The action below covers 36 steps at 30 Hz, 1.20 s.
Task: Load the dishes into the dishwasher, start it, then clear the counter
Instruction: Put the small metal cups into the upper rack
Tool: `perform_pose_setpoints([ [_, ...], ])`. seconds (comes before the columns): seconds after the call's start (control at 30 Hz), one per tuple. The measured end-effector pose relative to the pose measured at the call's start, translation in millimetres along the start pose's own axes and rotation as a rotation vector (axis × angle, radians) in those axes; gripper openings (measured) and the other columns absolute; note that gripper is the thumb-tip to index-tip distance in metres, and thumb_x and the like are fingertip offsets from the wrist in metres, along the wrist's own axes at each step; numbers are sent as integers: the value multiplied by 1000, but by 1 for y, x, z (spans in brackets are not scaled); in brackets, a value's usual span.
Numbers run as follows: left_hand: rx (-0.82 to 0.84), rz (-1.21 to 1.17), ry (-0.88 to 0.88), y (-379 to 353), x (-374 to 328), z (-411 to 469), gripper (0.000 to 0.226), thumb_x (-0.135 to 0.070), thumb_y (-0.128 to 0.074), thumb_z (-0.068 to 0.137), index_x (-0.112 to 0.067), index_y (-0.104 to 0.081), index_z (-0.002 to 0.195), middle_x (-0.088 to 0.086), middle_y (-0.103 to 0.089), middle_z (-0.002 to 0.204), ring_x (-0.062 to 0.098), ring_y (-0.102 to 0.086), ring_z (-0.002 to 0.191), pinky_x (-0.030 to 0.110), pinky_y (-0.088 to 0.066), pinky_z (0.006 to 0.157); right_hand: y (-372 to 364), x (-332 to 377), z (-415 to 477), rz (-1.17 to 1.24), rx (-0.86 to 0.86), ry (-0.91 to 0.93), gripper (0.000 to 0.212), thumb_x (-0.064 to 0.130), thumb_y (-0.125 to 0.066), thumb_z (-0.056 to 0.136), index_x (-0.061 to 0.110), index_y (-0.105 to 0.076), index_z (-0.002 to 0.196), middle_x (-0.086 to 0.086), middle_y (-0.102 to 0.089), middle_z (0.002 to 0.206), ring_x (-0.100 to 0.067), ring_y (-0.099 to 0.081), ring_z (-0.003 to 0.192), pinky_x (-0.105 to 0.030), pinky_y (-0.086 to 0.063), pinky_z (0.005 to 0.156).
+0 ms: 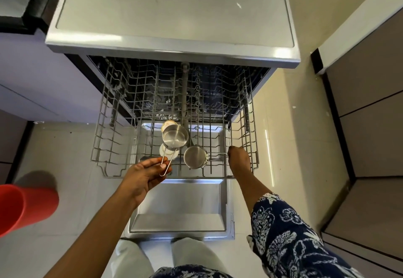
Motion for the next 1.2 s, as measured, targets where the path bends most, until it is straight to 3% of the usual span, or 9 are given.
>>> perform_pose_setpoints([
  [0.13, 5, -1, -11, -6, -6, 0, 20, 2, -57, 87, -7, -66, 103, 12, -72, 96, 16, -72, 79, 20, -57, 62, 9, -6, -1, 71, -56, -5, 26, 5, -52, 92, 6, -52, 119, -12, -63, 105, -20, -61, 87, -25, -49, 70],
  [0.2, 7, 9, -13, -9, -8, 0, 21, 2, -57, 88, -7, -66, 104, 12, -72, 96, 16, -72, 79, 20, -57, 61, 5, -2, -3, 115, -44, 50, 35, 6, -49, 94, 7, -47, 129, -15, -60, 117, -24, -61, 99, -30, -52, 82],
  [0.3, 8, 9, -4, -12, -5, -2, 21, 2, -57, 87, -6, -66, 104, 12, -72, 95, 16, -72, 77, 21, -57, 60, -24, 7, -11, 8, 132, 256, 55, 5, -38, 96, 9, -21, 148, -13, -21, 155, -28, -23, 142, -44, -28, 113],
  [0.37, 4, 23, -6, -15, -6, -2, 21, 2, -58, 87, -7, -67, 103, 12, -72, 96, 17, -72, 78, 23, -58, 64, -36, 5, -10, -88, 221, 315, 59, 11, -35, 99, 10, -7, 150, -10, -1, 158, -24, -6, 146, -45, -19, 116],
  [0.53, 10, 12, 7, -23, -4, -5, 21, 2, -61, 84, -6, -67, 103, 12, -73, 96, 19, -72, 80, 25, -59, 69, -17, 12, -7, -89, 214, 293, 59, 20, -35, 99, 7, -7, 150, -13, -4, 158, -27, -10, 145, -45, -21, 114],
  [0.63, 31, 29, 15, -29, 0, -10, 22, 1, -60, 86, -7, -67, 105, 12, -73, 97, 21, -71, 84, 26, -58, 71, 15, 33, -23, 379, 157, 231, 46, 23, -41, 99, 8, -34, 143, -16, -37, 147, -30, -40, 131, -33, -35, 103],
  [0.8, 95, 88, 49, -39, -2, -20, 21, 1, -57, 89, -8, -68, 104, 7, -74, 89, 16, -71, 74, 19, -55, 57, 29, 61, -61, 1757, 576, 71, 43, 36, -50, 91, 7, -52, 123, -12, -63, 103, -25, -58, 102, -41, -47, 91],
  [1.0, 140, 163, 50, -46, -7, -20, 20, 1, -59, 88, -8, -69, 102, 12, -73, 93, 19, -71, 74, 21, -53, 54, 30, 68, -69, 2056, 702, 226, 92, 42, -85, 61, 6, -43, 134, -24, -53, 130, -34, -58, 114, -45, -49, 94],
  [1.2, 130, 302, -64, -45, -13, -5, 19, -4, -58, 90, -15, -68, 102, 12, -71, 104, 20, -69, 87, 27, -56, 68, 47, 57, -62, 2054, 588, 215, 104, 41, -92, 43, 14, -44, 131, -18, -65, 113, -30, -66, 96, -34, -58, 72],
])
Point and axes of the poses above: each hand's wrist, its own z-axis towards the middle knuckle, its own y-axis out of the back of the hand, x = y × z, the point moved 5 cm from there along z, towards the middle knuckle
